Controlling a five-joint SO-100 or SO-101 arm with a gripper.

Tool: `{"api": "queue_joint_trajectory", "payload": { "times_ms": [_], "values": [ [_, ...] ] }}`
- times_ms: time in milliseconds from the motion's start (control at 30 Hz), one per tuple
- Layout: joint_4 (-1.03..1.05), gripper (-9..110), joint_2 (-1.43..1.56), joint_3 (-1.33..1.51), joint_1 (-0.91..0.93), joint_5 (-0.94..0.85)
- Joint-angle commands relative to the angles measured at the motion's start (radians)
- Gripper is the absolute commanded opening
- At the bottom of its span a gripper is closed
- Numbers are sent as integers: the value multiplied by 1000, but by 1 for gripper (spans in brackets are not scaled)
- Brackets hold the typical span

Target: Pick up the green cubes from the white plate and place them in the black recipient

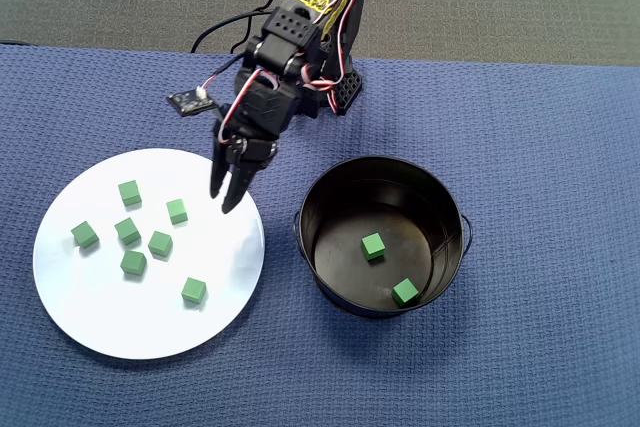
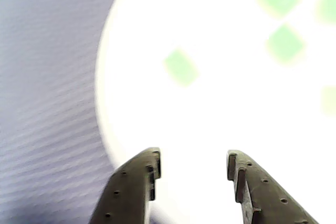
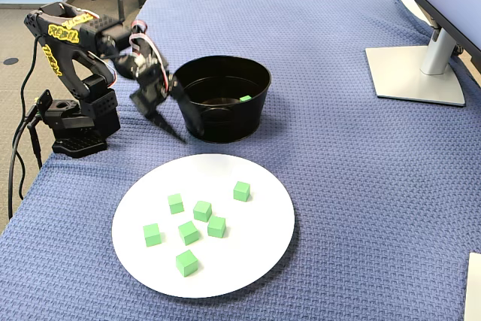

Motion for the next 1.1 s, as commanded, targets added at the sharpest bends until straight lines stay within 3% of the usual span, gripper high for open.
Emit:
{"api": "queue_joint_trajectory", "payload": {
  "times_ms": [0, 233, 433, 700, 833, 1067],
  "values": [
    [-86, 10, -40, 12, 63, -74],
    [-118, 21, -181, -31, 155, -109],
    [35, 21, -272, -175, 224, -26],
    [-32, 20, -344, -152, 261, -95],
    [-166, 20, -374, -84, 273, -163],
    [-192, 16, -428, -91, 268, -147]
  ]
}}
